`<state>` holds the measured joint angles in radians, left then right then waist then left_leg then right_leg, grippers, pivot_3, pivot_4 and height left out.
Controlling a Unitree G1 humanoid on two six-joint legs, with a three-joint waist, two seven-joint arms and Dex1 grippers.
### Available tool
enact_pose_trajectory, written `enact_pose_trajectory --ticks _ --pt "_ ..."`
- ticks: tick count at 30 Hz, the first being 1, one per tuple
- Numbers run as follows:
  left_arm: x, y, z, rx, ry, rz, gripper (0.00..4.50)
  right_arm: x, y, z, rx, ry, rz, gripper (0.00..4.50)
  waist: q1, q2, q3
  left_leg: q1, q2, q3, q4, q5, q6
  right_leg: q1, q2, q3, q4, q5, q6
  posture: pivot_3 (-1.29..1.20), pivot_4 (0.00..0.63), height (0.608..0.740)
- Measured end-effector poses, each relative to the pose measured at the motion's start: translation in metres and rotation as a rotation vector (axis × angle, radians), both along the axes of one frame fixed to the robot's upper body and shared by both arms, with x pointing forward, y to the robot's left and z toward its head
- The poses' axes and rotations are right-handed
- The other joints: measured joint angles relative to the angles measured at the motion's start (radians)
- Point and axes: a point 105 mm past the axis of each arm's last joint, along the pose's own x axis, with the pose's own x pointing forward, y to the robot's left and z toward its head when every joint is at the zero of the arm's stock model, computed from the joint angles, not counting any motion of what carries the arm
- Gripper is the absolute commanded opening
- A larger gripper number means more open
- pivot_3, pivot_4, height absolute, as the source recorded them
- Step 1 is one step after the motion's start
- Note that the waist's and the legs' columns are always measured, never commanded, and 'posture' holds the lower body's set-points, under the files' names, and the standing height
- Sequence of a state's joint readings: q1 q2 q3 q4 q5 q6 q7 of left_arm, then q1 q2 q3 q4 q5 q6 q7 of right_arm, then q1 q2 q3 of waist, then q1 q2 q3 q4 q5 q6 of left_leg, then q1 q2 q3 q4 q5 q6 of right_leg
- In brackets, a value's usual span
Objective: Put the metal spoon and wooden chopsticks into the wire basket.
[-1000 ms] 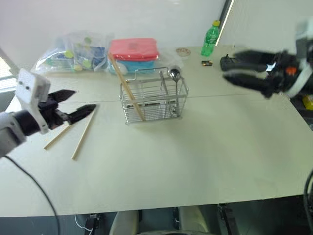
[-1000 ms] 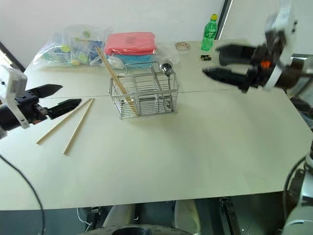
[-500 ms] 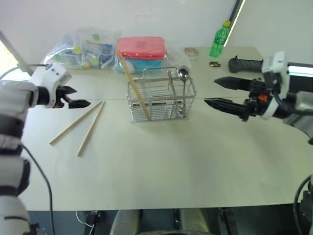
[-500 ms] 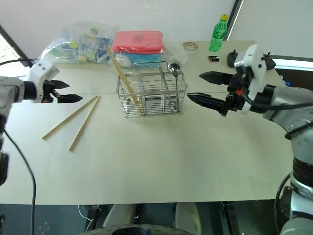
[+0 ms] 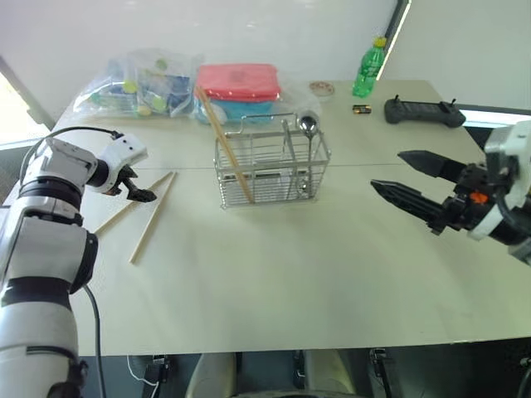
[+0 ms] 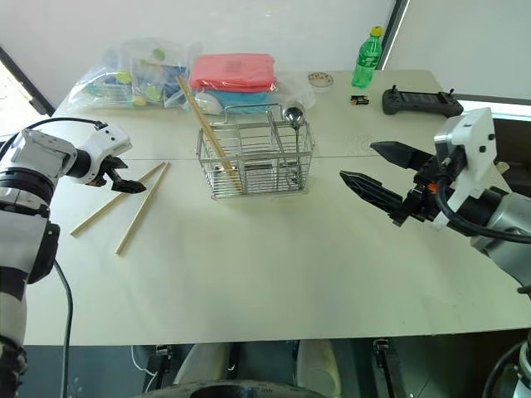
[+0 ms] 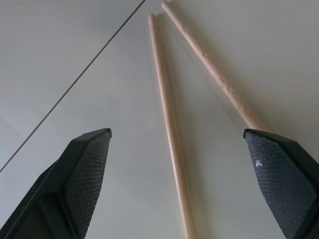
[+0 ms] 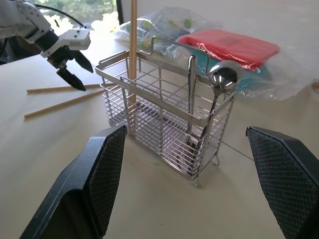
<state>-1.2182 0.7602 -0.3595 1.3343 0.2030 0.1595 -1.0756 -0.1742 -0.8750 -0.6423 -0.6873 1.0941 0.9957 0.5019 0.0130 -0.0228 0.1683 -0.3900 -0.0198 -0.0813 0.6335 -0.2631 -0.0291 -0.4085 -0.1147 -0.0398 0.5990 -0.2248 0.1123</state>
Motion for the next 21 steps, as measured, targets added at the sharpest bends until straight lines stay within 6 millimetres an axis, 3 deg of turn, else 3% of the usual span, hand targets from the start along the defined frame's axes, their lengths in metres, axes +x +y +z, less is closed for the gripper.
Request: enact_pose_trajectory --ticks 8,14,21 --pt "0.003 0.006 0.003 0.022 -0.042 0.041 4.5 0.0 -0.001 0.002 0.018 -0.006 -0.046 3.92 -0.001 -0.001 0.0 0.0 0.0 0.0 -0.001 0.0 0.0 0.0 0.0 0.0 0.002 0.0 0.0 0.0 0.15 0.692" --pt "0.0 0.014 -0.01 0.047 -0.034 0.073 4.5 0.0 0.0 0.007 0.005 -0.007 -0.049 3.92 -0.002 -0.001 0.0 0.001 0.0 0.0 0.0 0.0 0.0 0.0 0.0 0.0 0.002 0.0 0.001 0.0 0.15 0.692" --pt "0.004 0.014 -0.012 0.094 -0.063 0.076 4.5 0.003 -0.004 0.016 0.016 -0.018 -0.058 3.92 -0.001 0.0 -0.001 0.003 0.0 0.0 0.001 0.0 0.0 0.002 0.0 0.0 0.003 0.0 0.001 0.0 0.15 0.692"
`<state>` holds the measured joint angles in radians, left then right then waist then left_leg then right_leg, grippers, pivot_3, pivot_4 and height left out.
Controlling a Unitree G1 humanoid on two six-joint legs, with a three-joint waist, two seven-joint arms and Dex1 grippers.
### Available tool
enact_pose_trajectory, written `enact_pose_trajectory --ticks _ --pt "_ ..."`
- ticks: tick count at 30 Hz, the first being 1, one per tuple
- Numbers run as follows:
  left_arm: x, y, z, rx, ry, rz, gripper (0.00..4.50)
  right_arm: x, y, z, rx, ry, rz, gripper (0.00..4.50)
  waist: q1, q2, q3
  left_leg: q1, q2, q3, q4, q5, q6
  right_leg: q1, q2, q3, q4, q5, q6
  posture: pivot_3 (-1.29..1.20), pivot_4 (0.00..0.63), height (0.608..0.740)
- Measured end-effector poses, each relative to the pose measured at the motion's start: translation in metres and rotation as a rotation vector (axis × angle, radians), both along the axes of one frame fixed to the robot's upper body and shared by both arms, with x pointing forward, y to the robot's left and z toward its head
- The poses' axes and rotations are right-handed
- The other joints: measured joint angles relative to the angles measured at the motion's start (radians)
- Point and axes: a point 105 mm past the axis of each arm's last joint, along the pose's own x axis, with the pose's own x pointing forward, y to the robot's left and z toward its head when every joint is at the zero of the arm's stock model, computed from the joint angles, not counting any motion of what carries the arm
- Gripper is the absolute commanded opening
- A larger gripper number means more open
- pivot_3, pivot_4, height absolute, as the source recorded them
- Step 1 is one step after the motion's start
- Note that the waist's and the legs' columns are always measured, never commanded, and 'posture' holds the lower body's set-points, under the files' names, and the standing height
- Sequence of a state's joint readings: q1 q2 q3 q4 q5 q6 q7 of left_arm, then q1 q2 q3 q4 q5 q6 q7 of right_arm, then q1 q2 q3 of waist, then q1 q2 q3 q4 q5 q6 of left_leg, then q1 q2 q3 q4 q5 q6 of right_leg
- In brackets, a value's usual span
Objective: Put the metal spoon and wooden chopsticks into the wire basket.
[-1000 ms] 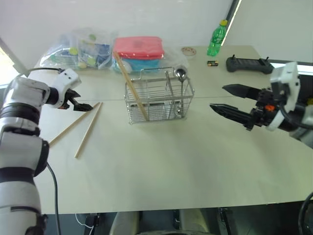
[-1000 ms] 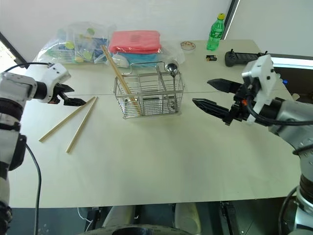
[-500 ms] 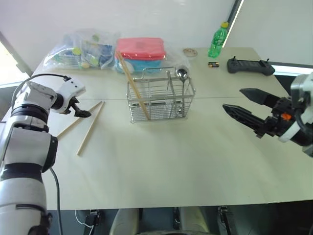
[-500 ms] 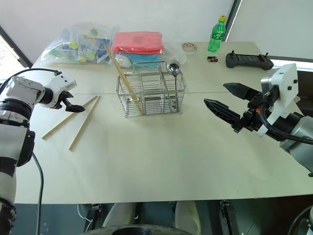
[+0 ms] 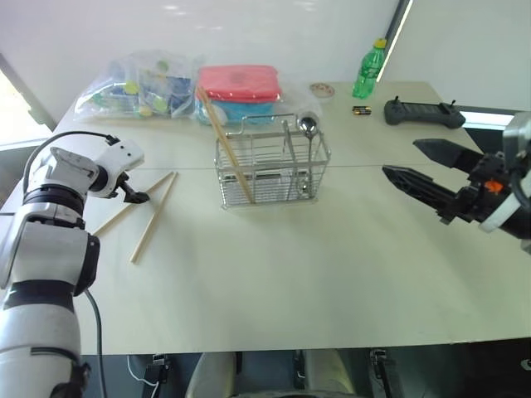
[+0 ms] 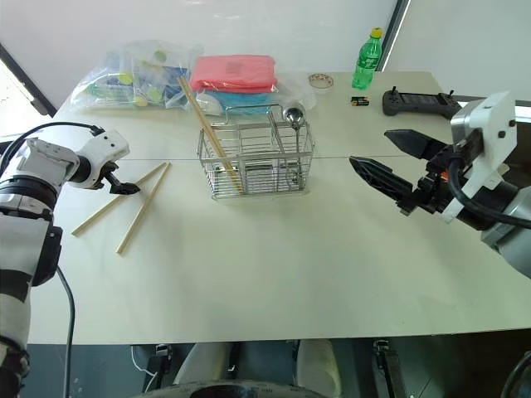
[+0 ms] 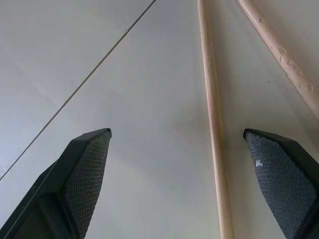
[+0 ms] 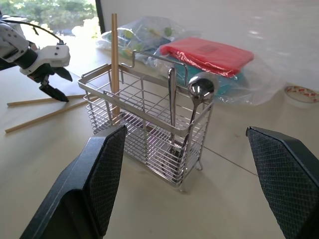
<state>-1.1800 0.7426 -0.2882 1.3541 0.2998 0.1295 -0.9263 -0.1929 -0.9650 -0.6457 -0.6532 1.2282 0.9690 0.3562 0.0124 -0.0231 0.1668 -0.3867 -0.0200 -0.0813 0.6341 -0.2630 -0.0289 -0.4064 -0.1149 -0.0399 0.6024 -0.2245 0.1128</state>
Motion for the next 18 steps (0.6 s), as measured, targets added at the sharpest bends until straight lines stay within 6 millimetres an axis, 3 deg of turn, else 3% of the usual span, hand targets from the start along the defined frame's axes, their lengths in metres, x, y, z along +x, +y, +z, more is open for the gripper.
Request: enact_pose_trajectory --ticks 3,10,18 --pt "0.002 -0.003 -0.002 0.001 -0.004 -0.003 3.63 0.001 -0.001 0.002 0.002 -0.001 -0.006 3.99 0.001 0.0 0.0 0.0 0.0 0.0 0.001 0.0 0.0 0.0 0.0 0.0 0.002 0.0 0.0 0.0 0.15 0.692" --pt "0.003 -0.013 -0.011 -0.006 0.011 -0.02 0.2 0.001 0.0 0.005 0.002 -0.008 -0.001 3.99 0.001 0.0 0.0 -0.001 0.0 -0.001 0.008 0.0 0.0 0.0 0.0 0.0 0.009 0.0 0.0 0.0 0.15 0.692" --pt "0.003 -0.013 -0.011 -0.026 0.007 -0.006 0.09 0.001 0.001 0.006 0.014 -0.01 0.006 3.99 0.0 0.0 0.0 -0.001 0.0 -0.001 0.009 0.0 0.0 0.0 0.0 0.0 0.009 0.0 0.0 0.0 0.15 0.692"
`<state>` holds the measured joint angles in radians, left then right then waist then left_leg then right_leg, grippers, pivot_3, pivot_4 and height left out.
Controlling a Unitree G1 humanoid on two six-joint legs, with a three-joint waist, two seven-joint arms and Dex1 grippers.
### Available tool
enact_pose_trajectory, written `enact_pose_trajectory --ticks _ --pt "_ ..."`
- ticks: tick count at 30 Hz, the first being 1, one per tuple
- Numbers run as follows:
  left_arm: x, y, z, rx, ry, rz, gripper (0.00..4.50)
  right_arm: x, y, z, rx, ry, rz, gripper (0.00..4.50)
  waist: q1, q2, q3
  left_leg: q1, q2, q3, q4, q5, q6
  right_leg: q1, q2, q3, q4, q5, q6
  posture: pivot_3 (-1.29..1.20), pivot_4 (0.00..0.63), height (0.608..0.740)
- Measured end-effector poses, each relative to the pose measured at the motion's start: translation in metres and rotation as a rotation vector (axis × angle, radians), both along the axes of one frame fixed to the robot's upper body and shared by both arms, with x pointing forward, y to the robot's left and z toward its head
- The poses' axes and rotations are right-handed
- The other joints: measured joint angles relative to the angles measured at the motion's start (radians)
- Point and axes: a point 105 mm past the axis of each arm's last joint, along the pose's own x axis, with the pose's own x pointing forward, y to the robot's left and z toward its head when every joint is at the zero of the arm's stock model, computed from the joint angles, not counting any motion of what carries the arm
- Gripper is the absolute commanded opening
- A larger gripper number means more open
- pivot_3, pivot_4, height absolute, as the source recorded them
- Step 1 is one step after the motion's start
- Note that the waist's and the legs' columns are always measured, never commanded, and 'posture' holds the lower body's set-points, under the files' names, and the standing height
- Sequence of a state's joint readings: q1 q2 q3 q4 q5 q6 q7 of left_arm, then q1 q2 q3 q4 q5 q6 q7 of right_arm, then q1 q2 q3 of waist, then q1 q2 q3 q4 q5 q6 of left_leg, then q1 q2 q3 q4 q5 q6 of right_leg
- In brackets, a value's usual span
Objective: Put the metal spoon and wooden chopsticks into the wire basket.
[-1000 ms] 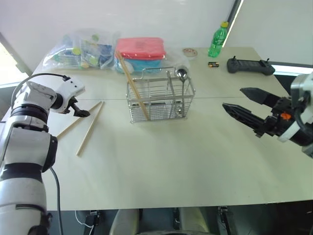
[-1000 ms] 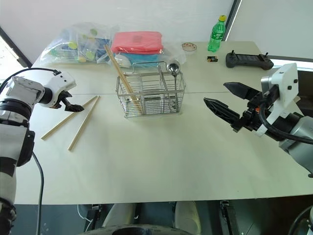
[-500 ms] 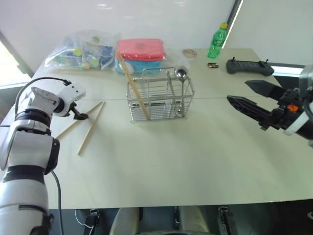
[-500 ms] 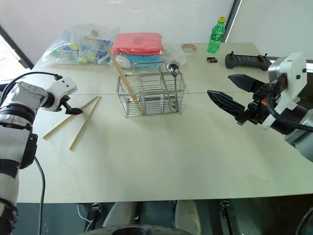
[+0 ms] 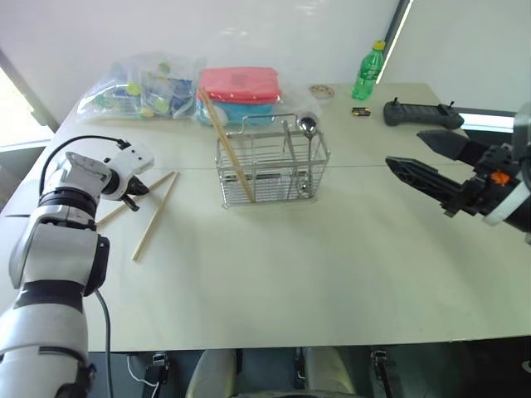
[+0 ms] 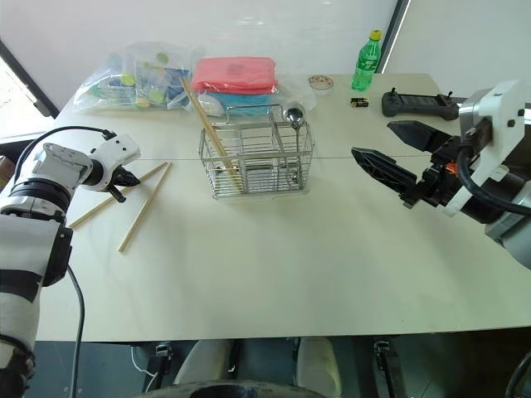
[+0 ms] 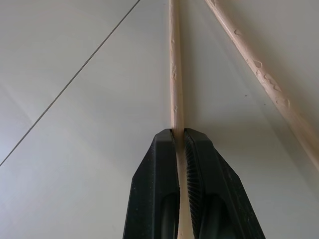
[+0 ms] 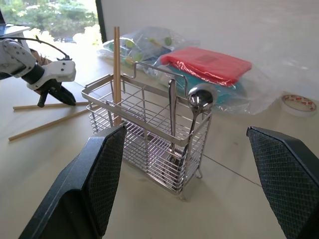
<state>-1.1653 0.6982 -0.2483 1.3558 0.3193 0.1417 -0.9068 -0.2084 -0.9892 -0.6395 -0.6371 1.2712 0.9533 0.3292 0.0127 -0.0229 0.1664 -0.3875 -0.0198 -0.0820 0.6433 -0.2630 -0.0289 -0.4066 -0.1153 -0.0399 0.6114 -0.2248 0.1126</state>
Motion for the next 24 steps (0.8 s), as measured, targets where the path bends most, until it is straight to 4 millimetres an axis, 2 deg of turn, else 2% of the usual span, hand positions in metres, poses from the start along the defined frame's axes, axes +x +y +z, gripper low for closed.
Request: enact_pose_trajectory --ticks 5,6,8,10,13,15,17,18,19,20,21,24 --pt "0.004 0.001 0.006 -0.09 -0.061 0.067 0.09 0.0 -0.001 -0.004 -0.004 0.019 0.004 3.99 0.0 -0.001 0.0 -0.002 0.0 0.0 0.0 0.0 0.0 -0.001 0.0 0.0 0.0 0.0 0.0 0.0 0.15 0.692" --pt "0.007 0.0 0.012 -0.145 -0.099 0.084 0.09 0.0 -0.001 -0.006 -0.016 0.026 0.005 3.99 0.0 -0.001 0.001 -0.002 0.0 -0.001 0.001 0.0 0.0 -0.002 0.0 0.0 0.0 0.0 0.0 0.0 0.15 0.692" --pt "0.017 -0.006 0.041 -0.312 -0.23 0.116 0.09 0.0 -0.001 -0.01 -0.04 0.046 0.014 3.99 0.001 -0.005 0.002 -0.004 0.0 -0.002 0.002 0.0 0.0 -0.002 0.0 -0.001 0.0 0.0 0.0 0.0 0.15 0.692" --pt "0.026 -0.014 0.087 -0.487 -0.387 0.106 0.09 -0.001 0.0 -0.01 -0.051 0.048 0.022 3.99 0.001 -0.006 0.002 -0.004 0.0 -0.002 0.002 0.0 0.0 -0.002 -0.001 -0.002 0.0 0.0 0.0 0.0 0.15 0.692" --pt "0.027 -0.027 0.169 -0.752 -0.633 0.013 0.09 -0.001 0.0 -0.011 -0.052 0.052 0.027 3.99 -0.001 -0.006 0.002 -0.004 -0.001 -0.001 0.002 0.0 0.0 -0.002 -0.002 -0.001 0.0 0.0 0.001 0.0 0.15 0.692" --pt "0.014 -0.042 0.229 -0.937 -0.786 -0.116 0.09 0.001 0.001 -0.013 -0.05 0.061 0.033 3.99 -0.002 -0.006 0.002 -0.003 -0.001 -0.001 0.002 0.0 0.0 -0.002 -0.003 -0.001 0.0 0.0 0.001 0.0 0.15 0.692" --pt "-0.001 -0.058 0.268 -1.068 -0.861 -0.225 0.09 0.002 0.002 -0.013 -0.05 0.064 0.035 3.99 -0.003 -0.004 0.001 -0.003 -0.001 -0.001 0.002 0.0 0.0 -0.001 -0.003 -0.001 0.0 0.0 0.001 0.0 0.15 0.692" --pt "-0.012 -0.073 0.285 -1.144 -0.88 -0.302 0.09 0.003 0.002 -0.012 -0.047 0.062 0.035 3.99 -0.003 -0.004 0.001 -0.002 -0.001 -0.001 0.002 0.0 0.0 0.0 -0.003 -0.001 0.0 0.0 0.001 0.0 0.15 0.692" --pt "-0.025 -0.092 0.296 -1.199 -0.88 -0.392 0.09 0.004 0.003 -0.011 -0.047 0.059 0.037 3.99 -0.002 -0.003 0.001 -0.001 0.0 -0.001 0.002 0.0 0.0 0.001 -0.003 -0.001 0.0 0.0 0.001 0.0 0.15 0.692" --pt "-0.031 -0.102 0.298 -1.219 -0.867 -0.431 0.09 0.004 0.003 -0.011 -0.047 0.059 0.04 3.99 -0.001 -0.003 0.0 -0.001 -0.001 -0.001 0.003 0.0 -0.001 0.001 -0.003 -0.001 0.001 0.0 0.001 0.0 0.15 0.692" --pt "-0.043 -0.12 0.296 -1.245 -0.837 -0.495 0.09 0.005 0.004 -0.012 -0.049 0.061 0.041 3.99 -0.002 -0.001 -0.001 0.0 -0.001 -0.001 0.002 0.0 -0.001 0.002 -0.003 -0.001 0.001 0.0 0.001 0.0 0.15 0.692" --pt "-0.055 -0.149 0.273 -1.272 -0.737 -0.539 0.09 0.006 0.004 -0.013 -0.048 0.067 0.035 3.99 -0.002 0.0 -0.001 0.001 -0.001 -0.001 0.003 0.0 -0.001 0.003 -0.002 0.0 0.001 0.0 0.001 0.0 0.15 0.692"
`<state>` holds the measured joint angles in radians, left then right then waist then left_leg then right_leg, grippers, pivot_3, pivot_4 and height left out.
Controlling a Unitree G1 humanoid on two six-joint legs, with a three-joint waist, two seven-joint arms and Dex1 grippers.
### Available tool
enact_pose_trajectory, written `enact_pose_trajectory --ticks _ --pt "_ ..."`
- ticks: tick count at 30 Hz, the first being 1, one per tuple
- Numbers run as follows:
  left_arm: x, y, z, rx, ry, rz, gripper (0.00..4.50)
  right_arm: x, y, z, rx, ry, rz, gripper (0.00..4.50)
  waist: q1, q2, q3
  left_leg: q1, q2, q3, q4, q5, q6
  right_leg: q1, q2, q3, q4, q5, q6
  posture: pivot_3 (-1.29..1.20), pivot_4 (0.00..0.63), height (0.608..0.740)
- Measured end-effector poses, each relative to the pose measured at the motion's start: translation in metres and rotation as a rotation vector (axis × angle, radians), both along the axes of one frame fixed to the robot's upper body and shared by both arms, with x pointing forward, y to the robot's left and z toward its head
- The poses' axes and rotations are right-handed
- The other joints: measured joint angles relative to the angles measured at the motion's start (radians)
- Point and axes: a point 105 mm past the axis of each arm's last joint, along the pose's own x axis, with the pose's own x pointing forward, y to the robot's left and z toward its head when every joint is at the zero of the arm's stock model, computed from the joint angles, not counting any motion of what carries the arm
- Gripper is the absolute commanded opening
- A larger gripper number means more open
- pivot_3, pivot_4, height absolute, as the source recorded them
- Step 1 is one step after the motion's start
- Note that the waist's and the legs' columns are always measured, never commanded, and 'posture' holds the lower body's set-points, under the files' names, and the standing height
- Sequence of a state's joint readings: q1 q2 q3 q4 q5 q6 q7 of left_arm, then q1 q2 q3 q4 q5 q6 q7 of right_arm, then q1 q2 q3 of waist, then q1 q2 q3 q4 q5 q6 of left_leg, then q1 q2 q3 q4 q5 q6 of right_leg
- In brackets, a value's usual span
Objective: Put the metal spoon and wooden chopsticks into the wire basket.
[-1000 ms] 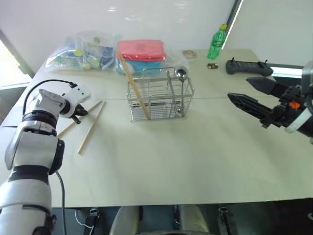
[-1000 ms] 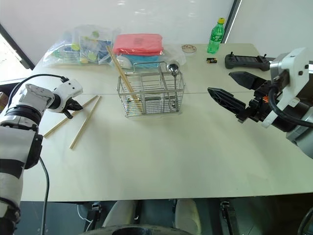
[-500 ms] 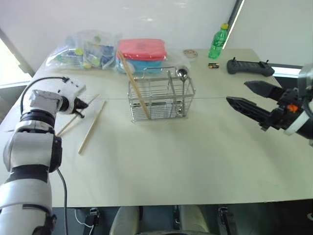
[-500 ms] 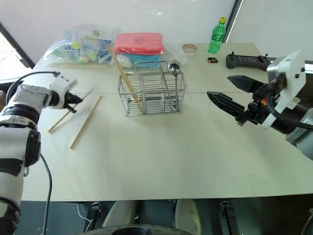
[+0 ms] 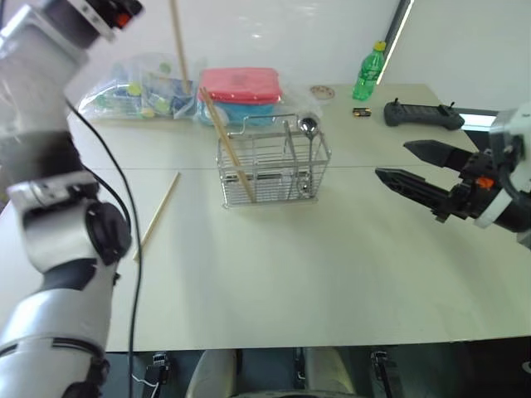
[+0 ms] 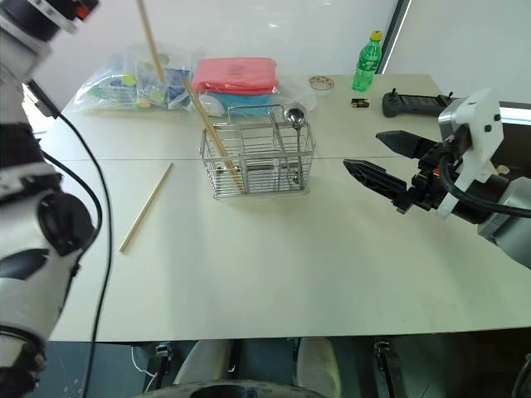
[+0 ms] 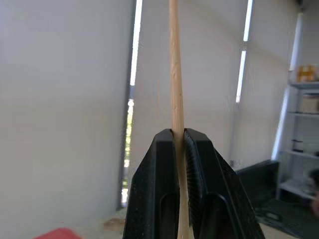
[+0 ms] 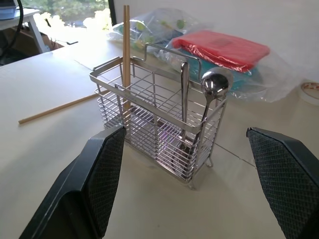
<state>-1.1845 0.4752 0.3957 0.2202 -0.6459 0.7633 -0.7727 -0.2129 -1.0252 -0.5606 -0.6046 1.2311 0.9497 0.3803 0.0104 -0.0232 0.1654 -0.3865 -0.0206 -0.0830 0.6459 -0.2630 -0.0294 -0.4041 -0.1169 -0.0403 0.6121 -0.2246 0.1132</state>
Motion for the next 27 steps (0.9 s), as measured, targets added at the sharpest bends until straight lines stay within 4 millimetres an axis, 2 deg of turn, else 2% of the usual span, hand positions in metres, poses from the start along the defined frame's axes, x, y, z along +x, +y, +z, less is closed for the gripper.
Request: enact_pose_trajectory --ticks 4,6,9,16,18,23,27 --pt "-0.002 -0.036 -0.059 0.086 0.129 -0.047 0.09 0.001 0.0 0.002 0.006 -0.005 -0.008 3.99 -0.001 0.0 0.0 0.001 0.0 0.001 0.0 0.0 0.0 0.0 0.001 0.001 0.001 0.0 0.0 0.0 0.15 0.692" --pt "0.002 -0.039 -0.081 0.13 0.177 -0.025 0.09 0.001 -0.001 0.003 0.011 -0.009 -0.014 3.99 -0.001 0.0 0.0 0.0 0.0 0.001 0.0 0.0 0.0 0.0 0.001 0.001 0.001 0.0 -0.001 0.0 0.15 0.692" --pt "0.009 -0.034 -0.095 0.124 0.199 0.021 0.09 0.002 -0.001 0.007 0.032 -0.013 -0.019 3.99 0.002 0.0 0.0 -0.001 0.0 0.001 0.0 0.0 0.0 0.0 0.002 0.001 0.0 0.0 -0.001 0.0 0.15 0.692" --pt "0.021 -0.034 -0.101 0.11 0.204 0.05 0.09 0.004 -0.003 0.007 0.041 -0.013 -0.039 3.99 0.004 0.0 0.0 -0.002 -0.001 0.0 0.001 0.0 0.0 0.0 0.001 0.002 -0.002 -0.002 -0.004 0.0 0.15 0.692" --pt "0.02 -0.037 -0.092 0.094 0.195 0.029 0.09 0.005 -0.004 0.007 0.043 -0.014 -0.044 3.99 0.003 0.0 0.0 -0.002 -0.001 0.0 0.001 0.0 0.0 0.0 0.001 0.001 -0.002 -0.002 -0.004 0.0 0.15 0.692" --pt "0.008 -0.038 -0.055 0.048 0.133 -0.044 0.09 0.006 -0.005 0.005 0.054 -0.022 -0.05 3.99 0.002 0.0 0.0 -0.002 -0.001 0.0 0.001 0.0 0.0 0.0 0.002 0.001 -0.002 -0.002 -0.004 0.0 0.15 0.692" --pt "0.003 -0.038 -0.037 0.046 0.082 -0.052 0.09 0.007 -0.005 0.006 0.061 -0.031 -0.056 3.99 0.002 0.0 0.0 -0.002 -0.001 0.0 0.001 0.0 0.0 0.0 0.002 0.001 -0.002 -0.002 -0.003 0.0 0.15 0.692"
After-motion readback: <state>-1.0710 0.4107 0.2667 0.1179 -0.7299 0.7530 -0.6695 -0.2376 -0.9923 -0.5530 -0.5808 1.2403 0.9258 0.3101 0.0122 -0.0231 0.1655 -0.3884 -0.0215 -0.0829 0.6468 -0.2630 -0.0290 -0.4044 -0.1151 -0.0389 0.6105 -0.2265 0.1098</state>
